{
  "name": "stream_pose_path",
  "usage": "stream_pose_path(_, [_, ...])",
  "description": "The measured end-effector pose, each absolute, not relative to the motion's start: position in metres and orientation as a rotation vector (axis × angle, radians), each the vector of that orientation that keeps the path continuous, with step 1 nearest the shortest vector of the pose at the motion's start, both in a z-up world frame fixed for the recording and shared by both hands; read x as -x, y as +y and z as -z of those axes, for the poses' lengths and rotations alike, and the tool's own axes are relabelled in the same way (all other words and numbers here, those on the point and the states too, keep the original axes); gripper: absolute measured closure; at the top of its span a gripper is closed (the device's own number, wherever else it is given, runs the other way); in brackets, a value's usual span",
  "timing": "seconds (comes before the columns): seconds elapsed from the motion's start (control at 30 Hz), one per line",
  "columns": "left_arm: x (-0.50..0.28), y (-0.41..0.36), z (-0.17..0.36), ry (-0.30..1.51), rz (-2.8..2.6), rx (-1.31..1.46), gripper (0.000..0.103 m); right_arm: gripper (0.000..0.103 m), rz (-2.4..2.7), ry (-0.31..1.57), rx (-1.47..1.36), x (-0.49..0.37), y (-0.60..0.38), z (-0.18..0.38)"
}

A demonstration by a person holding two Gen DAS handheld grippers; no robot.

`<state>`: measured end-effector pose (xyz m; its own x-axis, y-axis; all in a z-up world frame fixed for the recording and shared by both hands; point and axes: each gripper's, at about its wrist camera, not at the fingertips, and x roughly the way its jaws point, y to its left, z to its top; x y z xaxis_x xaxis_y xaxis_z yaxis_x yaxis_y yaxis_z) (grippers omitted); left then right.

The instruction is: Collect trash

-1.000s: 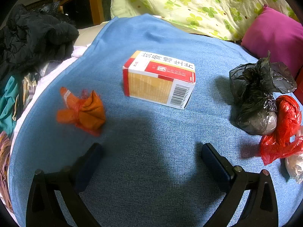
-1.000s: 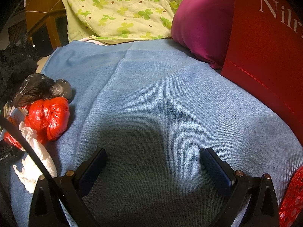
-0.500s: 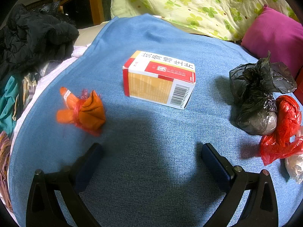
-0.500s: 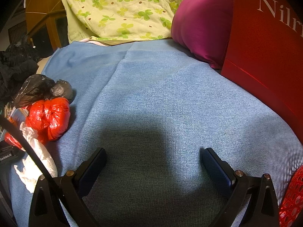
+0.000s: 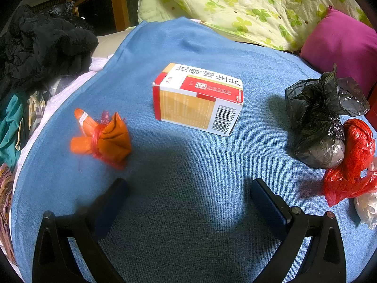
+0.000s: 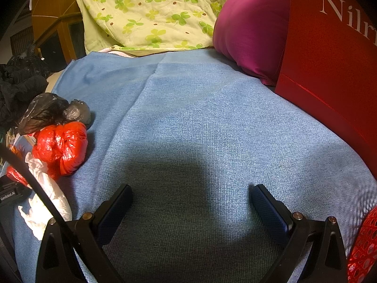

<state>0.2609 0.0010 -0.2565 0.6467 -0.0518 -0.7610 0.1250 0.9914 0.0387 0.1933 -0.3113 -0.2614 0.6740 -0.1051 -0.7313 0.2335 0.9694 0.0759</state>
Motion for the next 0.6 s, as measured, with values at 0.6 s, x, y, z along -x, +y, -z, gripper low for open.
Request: stream_pose_path(0.6, [-0.261, 0.0014, 0.2565, 0.862, 0.1, -0.091, 0.0, 0.0, 0.197, 0.836, -0.16, -0.196, -0.3081, 0.2615])
